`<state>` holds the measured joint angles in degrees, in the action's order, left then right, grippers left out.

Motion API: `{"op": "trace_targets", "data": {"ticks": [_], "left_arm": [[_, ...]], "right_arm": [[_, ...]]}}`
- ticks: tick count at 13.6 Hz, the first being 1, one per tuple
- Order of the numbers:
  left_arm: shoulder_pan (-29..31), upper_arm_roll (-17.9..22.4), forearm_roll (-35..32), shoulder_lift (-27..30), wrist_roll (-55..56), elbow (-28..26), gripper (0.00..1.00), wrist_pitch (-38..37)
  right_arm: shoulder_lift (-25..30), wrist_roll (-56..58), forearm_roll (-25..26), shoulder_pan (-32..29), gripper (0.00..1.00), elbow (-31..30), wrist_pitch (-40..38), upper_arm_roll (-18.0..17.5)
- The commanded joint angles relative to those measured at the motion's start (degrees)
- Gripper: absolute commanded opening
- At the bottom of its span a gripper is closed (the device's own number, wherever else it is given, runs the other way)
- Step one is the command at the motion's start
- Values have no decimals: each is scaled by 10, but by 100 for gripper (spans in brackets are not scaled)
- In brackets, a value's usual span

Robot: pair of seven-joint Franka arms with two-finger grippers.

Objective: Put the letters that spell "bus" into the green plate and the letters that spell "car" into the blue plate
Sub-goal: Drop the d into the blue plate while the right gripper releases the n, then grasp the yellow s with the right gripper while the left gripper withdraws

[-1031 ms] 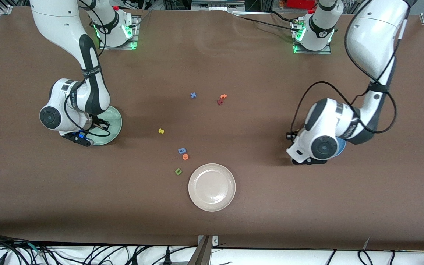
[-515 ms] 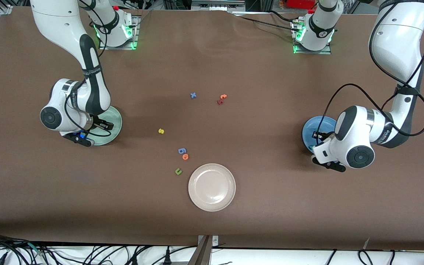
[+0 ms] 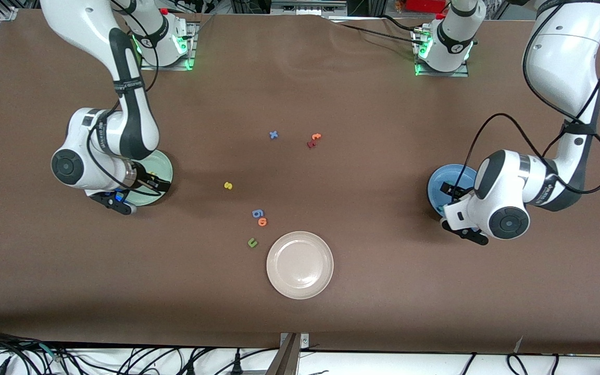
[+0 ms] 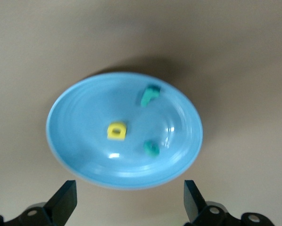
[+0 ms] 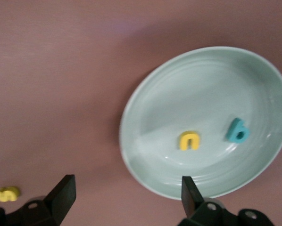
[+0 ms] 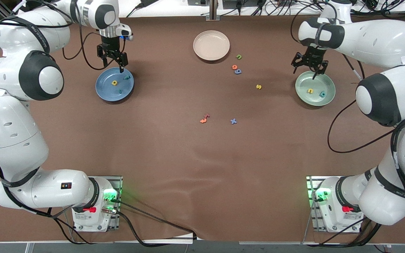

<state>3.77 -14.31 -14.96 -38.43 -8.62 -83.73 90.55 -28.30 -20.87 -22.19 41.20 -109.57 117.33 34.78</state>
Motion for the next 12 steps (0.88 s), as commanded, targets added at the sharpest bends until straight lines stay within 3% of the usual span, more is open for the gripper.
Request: {"op": "trace_targets", "data": {"ticks": [1, 6, 7, 10, 12], "left_arm": [[4, -2, -16, 29, -18, 73, 100, -125], [4, -5, -11, 38, -14, 212, 100, -308], [5, -5, 6, 42, -12, 220, 100, -316], [46, -7, 77, 65, 62, 221, 100, -309], [67, 5, 125, 112, 82, 192, 100, -262]], "right_arm": [[-22, -85, -7, 40, 99, 37, -3, 0], [-52, -154, -37, 56, 99, 47, 86, -60], [-60, -154, -37, 55, 99, 47, 113, -79], [-72, -152, -37, 54, 99, 47, 138, -90], [-72, -152, -38, 56, 99, 45, 138, -95]]}}
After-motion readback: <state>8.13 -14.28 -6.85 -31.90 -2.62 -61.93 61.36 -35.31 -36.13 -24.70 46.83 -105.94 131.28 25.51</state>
